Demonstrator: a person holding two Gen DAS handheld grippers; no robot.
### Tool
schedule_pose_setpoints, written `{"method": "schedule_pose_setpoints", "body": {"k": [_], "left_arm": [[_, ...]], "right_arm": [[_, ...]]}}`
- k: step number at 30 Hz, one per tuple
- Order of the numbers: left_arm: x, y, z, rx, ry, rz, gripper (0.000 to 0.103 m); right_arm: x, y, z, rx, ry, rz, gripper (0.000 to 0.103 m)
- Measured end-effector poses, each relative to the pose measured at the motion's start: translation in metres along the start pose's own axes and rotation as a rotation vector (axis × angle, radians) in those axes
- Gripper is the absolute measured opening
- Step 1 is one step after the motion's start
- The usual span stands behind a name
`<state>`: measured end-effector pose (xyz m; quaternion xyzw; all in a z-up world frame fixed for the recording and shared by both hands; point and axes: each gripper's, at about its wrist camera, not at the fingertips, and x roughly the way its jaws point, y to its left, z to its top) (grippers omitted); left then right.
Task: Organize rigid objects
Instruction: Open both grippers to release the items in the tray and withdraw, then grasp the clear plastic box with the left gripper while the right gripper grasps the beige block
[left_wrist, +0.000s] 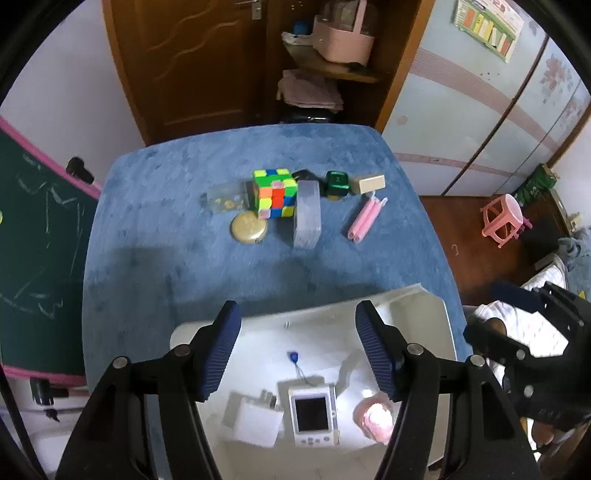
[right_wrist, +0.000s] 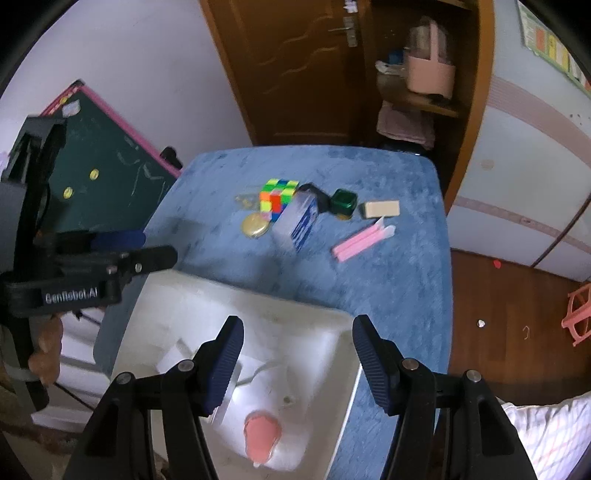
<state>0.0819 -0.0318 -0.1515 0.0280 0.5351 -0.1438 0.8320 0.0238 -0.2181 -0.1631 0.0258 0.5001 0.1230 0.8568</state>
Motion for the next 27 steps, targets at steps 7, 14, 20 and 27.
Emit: {"method": "schedule_pose_setpoints", "body": {"k": [7, 14, 20, 27], "left_arm": [[0.021, -0.011, 0.028, 0.039, 0.005, 0.002, 0.068], [0.059, -0.024, 0.060, 0.078, 0.048, 0.020, 0.068], [0.105, -0.029, 0.077, 0.080, 0.115, 0.029, 0.068], [0.150, -0.026, 0.089, 0.052, 0.179, 0.048, 0.068]], "right_arm": [[0.005, -0.030, 0.036, 0.041, -0.034, -0.057, 0.062], [0.021, -0.067, 0.079, 0.106, -0.069, -0.086, 0.071], [0.063, -0.090, 0.115, 0.109, -0.042, -0.120, 0.071], [0.128, -0.098, 0.140, 0.021, 0.040, -0.152, 0.071]]}}
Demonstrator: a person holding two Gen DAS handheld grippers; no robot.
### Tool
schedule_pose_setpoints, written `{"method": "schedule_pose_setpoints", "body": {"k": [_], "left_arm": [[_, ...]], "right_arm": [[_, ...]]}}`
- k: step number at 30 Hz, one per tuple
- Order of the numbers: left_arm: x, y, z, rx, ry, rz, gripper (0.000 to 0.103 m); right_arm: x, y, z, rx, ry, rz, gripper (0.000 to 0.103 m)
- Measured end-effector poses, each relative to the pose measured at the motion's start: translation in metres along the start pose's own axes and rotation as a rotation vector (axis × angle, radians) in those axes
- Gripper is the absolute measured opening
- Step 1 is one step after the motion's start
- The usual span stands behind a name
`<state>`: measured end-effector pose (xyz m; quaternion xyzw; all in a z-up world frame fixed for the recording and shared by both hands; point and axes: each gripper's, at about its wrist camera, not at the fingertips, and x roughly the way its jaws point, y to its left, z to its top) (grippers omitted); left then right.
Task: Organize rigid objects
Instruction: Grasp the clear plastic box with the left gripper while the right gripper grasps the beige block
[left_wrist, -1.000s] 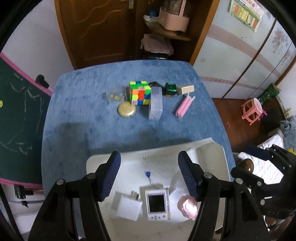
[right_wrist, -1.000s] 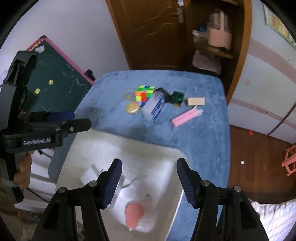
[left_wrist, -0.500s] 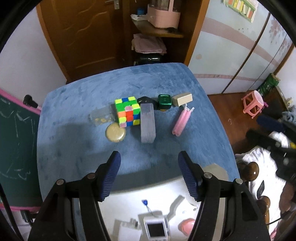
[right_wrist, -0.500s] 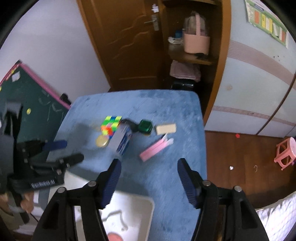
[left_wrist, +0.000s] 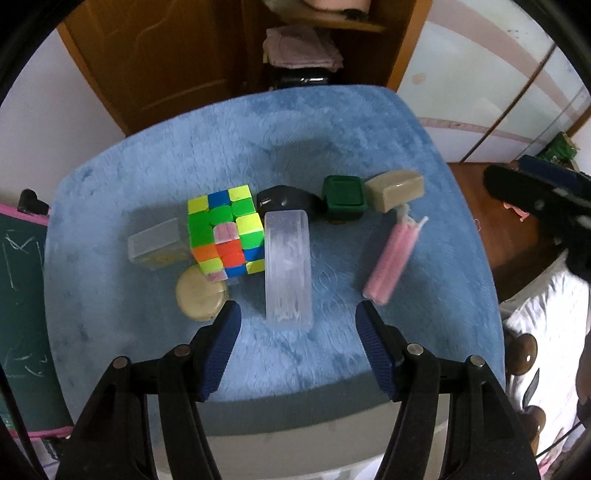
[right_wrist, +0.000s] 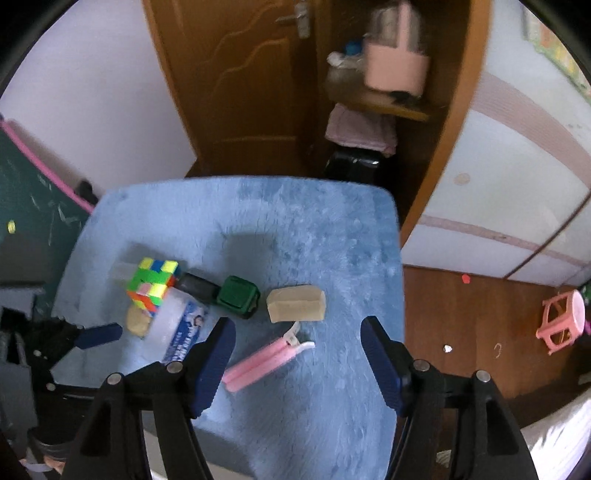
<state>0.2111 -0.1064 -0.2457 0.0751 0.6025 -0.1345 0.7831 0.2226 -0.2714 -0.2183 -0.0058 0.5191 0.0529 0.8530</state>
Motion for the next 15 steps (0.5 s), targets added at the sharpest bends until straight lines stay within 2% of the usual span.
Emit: {"method": "schedule_pose_setpoints", "body": {"k": [5, 15], "left_arm": [[0.021, 0.002, 0.010, -0.014, 0.035, -0.006, 0.068], [0.053, 0.004, 0.015, -0.025, 0.098, -0.011, 0.068]], "right_arm": [[0.042, 0.001, 0.000, -0.038, 0.066, 0.025, 0.071], [0.084, 0.007, 0.001, -0.103, 0.117, -0.001, 0.071]]}}
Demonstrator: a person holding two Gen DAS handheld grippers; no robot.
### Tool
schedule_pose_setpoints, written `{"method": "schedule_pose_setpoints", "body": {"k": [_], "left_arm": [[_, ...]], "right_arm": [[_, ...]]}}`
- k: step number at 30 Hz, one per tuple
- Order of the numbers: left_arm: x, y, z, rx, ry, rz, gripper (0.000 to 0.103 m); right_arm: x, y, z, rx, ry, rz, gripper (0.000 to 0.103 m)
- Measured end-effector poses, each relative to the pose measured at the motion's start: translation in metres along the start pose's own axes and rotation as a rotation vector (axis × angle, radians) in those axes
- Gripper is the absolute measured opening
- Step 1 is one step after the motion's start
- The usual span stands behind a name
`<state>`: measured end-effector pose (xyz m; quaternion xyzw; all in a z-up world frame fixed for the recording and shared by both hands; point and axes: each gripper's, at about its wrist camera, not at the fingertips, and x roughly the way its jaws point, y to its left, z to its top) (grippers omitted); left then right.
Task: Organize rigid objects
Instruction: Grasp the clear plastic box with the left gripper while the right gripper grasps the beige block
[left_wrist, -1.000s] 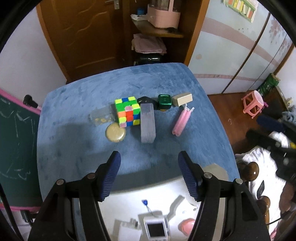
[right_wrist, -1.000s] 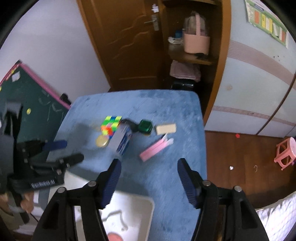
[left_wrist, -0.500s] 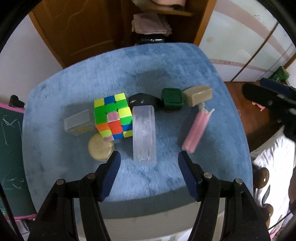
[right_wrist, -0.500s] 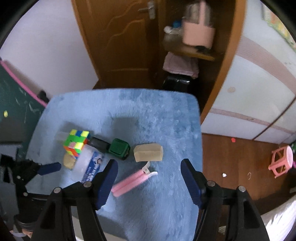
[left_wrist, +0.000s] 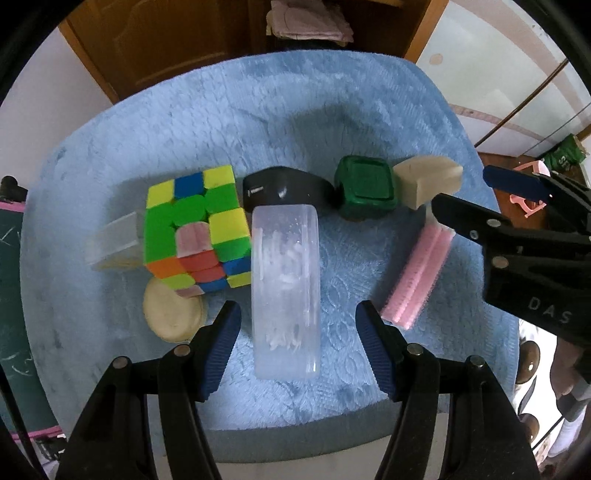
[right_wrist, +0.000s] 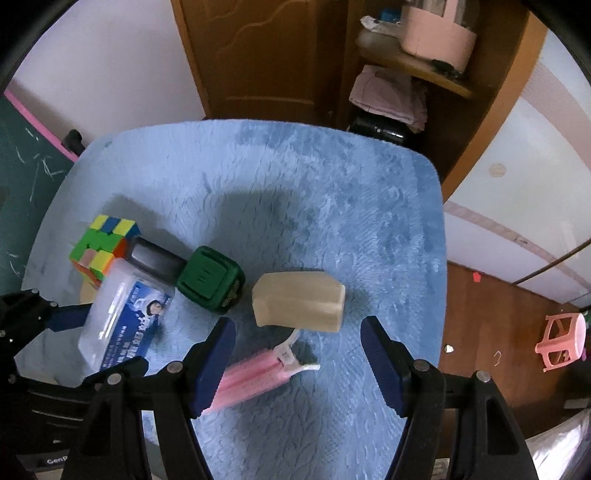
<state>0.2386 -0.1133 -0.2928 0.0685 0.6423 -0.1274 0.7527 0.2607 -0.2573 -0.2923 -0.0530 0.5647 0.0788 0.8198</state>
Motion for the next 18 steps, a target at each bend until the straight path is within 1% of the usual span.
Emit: {"method": "schedule_pose_setpoints", "body": {"k": [13, 18], "left_arm": [[0.013, 0.012, 0.003, -0.030, 0.038, -0.005, 0.068], [0.021, 0.010, 0.004, -0.032, 0.049, -0.017, 0.066]], "right_arm": [[0.033, 0.004, 0.014, -0.040, 0.032, -0.044, 0.071], [0.046, 0.002, 0.023, -0.032, 0.045, -0.039, 0.071]]}}
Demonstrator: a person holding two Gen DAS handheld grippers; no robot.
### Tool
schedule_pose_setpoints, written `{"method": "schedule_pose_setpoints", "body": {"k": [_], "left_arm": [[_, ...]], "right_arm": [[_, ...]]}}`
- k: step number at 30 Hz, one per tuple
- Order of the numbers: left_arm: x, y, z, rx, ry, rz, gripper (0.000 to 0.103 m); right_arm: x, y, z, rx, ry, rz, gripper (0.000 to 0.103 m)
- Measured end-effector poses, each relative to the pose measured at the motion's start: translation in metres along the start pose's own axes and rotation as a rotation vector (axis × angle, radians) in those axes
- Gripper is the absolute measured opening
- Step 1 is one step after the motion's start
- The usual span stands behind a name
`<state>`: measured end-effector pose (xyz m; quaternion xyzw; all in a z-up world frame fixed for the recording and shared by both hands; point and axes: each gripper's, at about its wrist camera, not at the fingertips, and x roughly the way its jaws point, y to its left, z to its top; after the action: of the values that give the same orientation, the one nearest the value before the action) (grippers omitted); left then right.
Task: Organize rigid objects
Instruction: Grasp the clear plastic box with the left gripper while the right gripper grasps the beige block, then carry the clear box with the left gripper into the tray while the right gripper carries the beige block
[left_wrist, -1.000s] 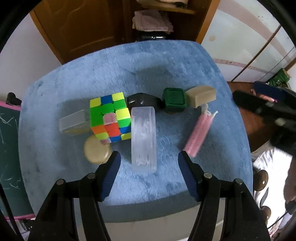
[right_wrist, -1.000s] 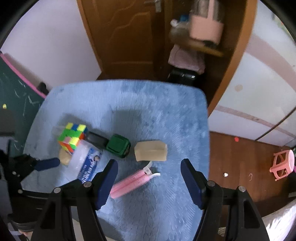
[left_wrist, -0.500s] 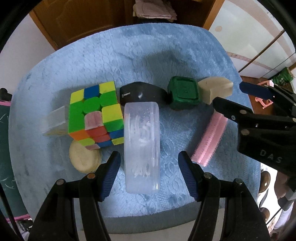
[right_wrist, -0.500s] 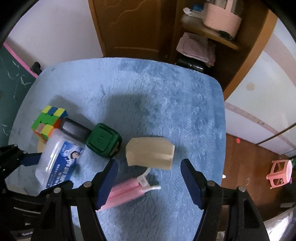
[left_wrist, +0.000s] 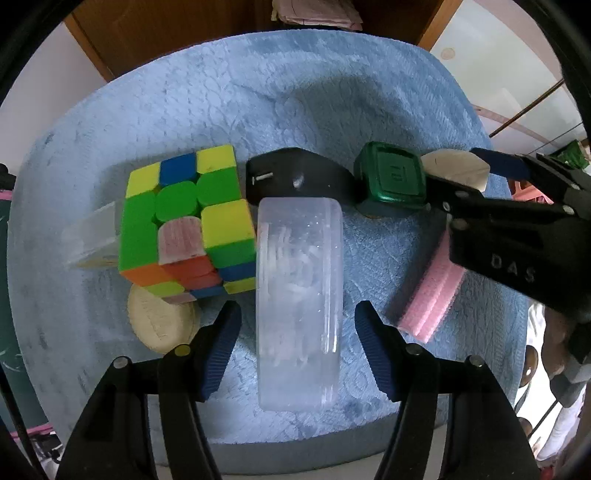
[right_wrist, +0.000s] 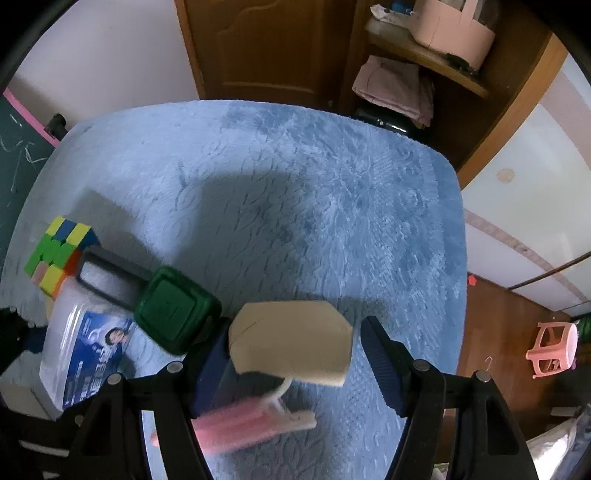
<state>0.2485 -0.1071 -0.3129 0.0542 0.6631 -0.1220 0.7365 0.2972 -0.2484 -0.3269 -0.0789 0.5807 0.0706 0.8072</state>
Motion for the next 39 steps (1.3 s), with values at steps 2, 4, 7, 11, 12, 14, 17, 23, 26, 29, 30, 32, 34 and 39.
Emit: {"method": "schedule_pose_setpoints", "body": {"k": [2, 4, 7, 11, 12, 14, 17, 23, 26, 29, 30, 32, 34, 39], "left_arm": [[0.003, -0.003, 0.000, -0.003, 0.006, 0.000, 0.062], [0.006, -0.002, 0.000, -0.011, 0.022, 0.001, 0.056], [0.011, 0.000, 0.000, -0.027, 0.038, 0.006, 0.043], [0.012, 0.001, 0.002, -0.033, 0.031, 0.015, 0.038], [0.012, 0.001, 0.001, -0.030, 0.027, 0.017, 0.037], [0.010, 0.002, -0.003, -0.029, 0.020, 0.017, 0.037], [0.004, 0.002, -0.009, -0.037, 0.015, -0.007, 0.037], [-0.027, -0.001, -0.018, -0.027, -0.022, -0.050, 0.037], [-0.052, -0.002, -0.025, -0.025, -0.051, -0.074, 0.037], [-0.085, -0.003, -0.040, -0.004, -0.099, -0.085, 0.037], [-0.096, -0.003, -0.045, 0.005, -0.114, -0.087, 0.037], [-0.116, 0.001, -0.052, 0.026, -0.142, -0.088, 0.037], [-0.137, -0.001, -0.067, 0.055, -0.176, -0.081, 0.037], [-0.183, -0.003, -0.101, 0.111, -0.246, -0.041, 0.037]], "right_arm": [[0.004, 0.000, 0.002, -0.001, 0.008, -0.004, 0.071], [0.010, 0.000, 0.003, -0.002, 0.024, 0.001, 0.065], [0.014, 0.000, 0.004, 0.007, 0.025, 0.012, 0.063], [0.010, 0.000, 0.001, 0.010, 0.017, 0.008, 0.063], [0.009, 0.000, 0.000, 0.013, 0.014, 0.005, 0.063], [0.003, 0.001, -0.003, 0.020, -0.001, 0.010, 0.063], [-0.012, 0.001, -0.006, 0.031, -0.028, 0.022, 0.063], [-0.048, 0.000, -0.017, 0.055, -0.087, 0.055, 0.063], [-0.074, -0.001, -0.025, 0.075, -0.126, 0.089, 0.063], [-0.105, 0.005, -0.036, 0.087, -0.171, 0.123, 0.063], [-0.120, 0.008, -0.042, 0.088, -0.193, 0.137, 0.063], [-0.138, 0.015, -0.050, 0.085, -0.220, 0.152, 0.063], [-0.165, 0.026, -0.062, 0.082, -0.258, 0.174, 0.063], [-0.223, 0.056, -0.104, 0.060, -0.346, 0.226, 0.063]]}}
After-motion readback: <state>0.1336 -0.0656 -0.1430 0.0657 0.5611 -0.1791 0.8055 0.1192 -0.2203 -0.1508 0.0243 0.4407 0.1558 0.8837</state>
